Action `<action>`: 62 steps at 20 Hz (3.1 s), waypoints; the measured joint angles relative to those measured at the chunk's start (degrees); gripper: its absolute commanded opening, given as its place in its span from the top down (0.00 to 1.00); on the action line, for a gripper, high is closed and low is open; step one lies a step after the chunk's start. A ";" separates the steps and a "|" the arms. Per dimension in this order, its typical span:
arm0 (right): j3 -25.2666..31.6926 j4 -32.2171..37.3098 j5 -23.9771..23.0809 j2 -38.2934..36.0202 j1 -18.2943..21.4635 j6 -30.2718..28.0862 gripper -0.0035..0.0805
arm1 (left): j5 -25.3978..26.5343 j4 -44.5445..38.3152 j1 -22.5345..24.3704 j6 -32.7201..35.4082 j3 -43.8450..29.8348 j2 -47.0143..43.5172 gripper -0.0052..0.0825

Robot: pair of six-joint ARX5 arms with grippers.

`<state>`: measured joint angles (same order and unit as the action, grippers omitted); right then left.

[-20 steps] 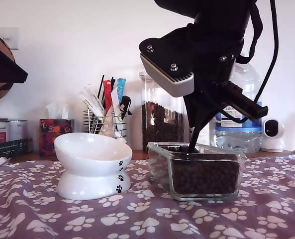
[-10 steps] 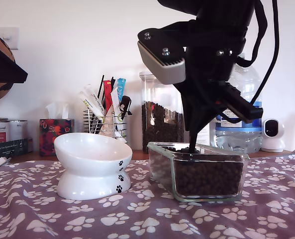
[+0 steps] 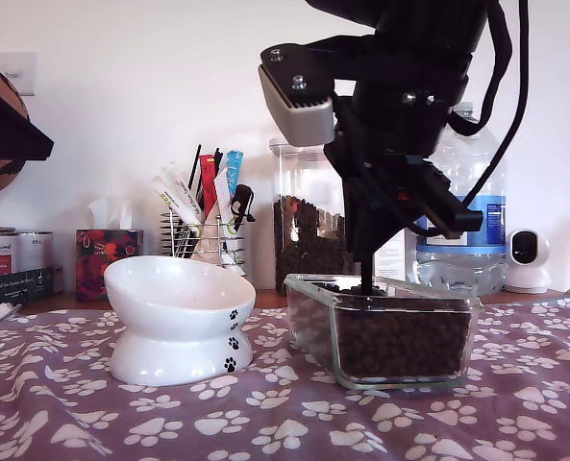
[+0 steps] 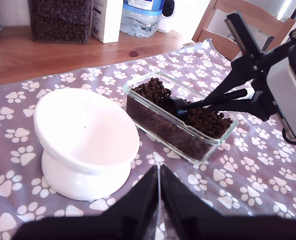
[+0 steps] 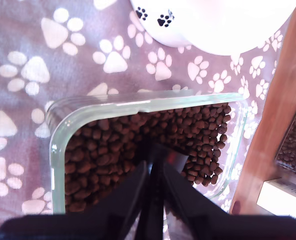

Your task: Measure one spoon of cat food and pour it into the food bowl

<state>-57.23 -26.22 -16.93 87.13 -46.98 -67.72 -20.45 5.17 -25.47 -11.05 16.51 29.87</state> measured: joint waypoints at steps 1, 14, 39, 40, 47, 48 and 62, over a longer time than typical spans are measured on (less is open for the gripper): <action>0.00 0.13 0.24 0.04 0.00 0.24 0.97 | 0.00 0.00 0.00 0.00 0.00 0.00 0.96; 0.00 1.66 -0.37 0.13 -0.09 13.20 0.97 | 0.00 0.02 0.00 0.00 0.00 0.00 0.96; -2.03 -7.65 4.81 -1.55 1.53 46.27 0.97 | 0.00 1.05 0.00 0.00 0.00 0.00 0.96; -2.12 -8.07 4.90 -1.55 1.53 46.60 0.97 | 0.00 1.03 0.00 -0.02 0.00 0.00 0.96; -2.69 -9.68 8.02 -1.97 1.64 47.36 0.97 | 0.00 1.03 0.00 0.00 0.00 0.00 0.96; -2.69 -9.68 8.07 -1.88 1.64 47.36 0.97 | 0.00 1.03 0.00 0.00 0.00 0.00 0.96; -4.22 -9.79 8.63 1.70 1.64 48.00 0.97 | -0.02 1.05 0.00 0.00 0.00 0.00 0.96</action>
<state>-61.45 -36.01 -8.29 88.84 -45.34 -19.73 -20.47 6.22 -25.47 -11.05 16.51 29.87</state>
